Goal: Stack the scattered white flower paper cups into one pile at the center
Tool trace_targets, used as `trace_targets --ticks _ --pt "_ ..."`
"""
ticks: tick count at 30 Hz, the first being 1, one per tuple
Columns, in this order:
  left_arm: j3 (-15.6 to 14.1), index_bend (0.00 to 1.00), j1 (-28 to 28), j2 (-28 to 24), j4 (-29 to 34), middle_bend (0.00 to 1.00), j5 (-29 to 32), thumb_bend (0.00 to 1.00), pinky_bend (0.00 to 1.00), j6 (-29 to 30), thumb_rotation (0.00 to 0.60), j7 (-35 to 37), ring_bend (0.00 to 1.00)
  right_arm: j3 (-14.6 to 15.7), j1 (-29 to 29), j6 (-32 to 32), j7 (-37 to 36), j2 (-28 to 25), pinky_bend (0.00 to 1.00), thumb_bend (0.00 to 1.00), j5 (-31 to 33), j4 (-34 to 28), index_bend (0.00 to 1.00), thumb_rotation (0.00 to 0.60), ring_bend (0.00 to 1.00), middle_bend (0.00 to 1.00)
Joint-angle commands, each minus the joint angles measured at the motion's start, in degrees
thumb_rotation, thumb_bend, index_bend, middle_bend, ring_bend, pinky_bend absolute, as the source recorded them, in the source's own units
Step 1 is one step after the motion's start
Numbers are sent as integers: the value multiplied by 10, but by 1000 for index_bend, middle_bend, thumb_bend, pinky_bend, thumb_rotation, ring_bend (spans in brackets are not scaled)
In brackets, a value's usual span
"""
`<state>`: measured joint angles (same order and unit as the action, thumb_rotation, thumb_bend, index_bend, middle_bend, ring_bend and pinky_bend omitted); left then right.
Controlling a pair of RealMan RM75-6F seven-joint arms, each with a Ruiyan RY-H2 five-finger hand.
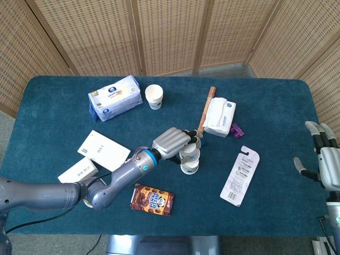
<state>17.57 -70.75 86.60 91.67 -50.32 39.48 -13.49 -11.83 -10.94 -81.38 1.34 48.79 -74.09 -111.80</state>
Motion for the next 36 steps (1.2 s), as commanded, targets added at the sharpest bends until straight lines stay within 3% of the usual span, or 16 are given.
trace_targets --ticks 1,22,24,26,28,31,36 --pt "-7 335 -11 7 -6 213 14 433 485 -6 600 -7 314 1 2 -2 -2 -1 430 366 -1 1 12 600 0 120" --pt "-35 326 -52 44 -43 194 53 432 473 -16 600 -23 298 2 9 -3 -21 -1 431 367 -6 12 11 600 0 120" --pt "-37 303 -55 46 -46 164 55 432 442 -18 600 -24 256 2 9 -3 -22 -1 430 368 -5 13 12 600 0 120" --pt "-42 170 -58 43 -43 51 57 433 311 -23 600 -26 96 1 9 -3 -24 -1 431 368 -4 14 12 600 0 120" --pt "-46 37 -56 34 -34 0 55 433 182 -18 600 -29 5 1 10 -3 -25 -1 431 367 -3 16 12 600 0 120" --pt "-54 0 -43 17 -14 0 51 432 91 2 600 -32 0 0 9 -2 -27 -1 431 367 -3 19 12 600 0 120" --pt "-72 0 -9 -30 43 0 43 432 75 43 600 -35 0 -1 4 4 -28 4 431 367 -5 25 12 600 0 120"
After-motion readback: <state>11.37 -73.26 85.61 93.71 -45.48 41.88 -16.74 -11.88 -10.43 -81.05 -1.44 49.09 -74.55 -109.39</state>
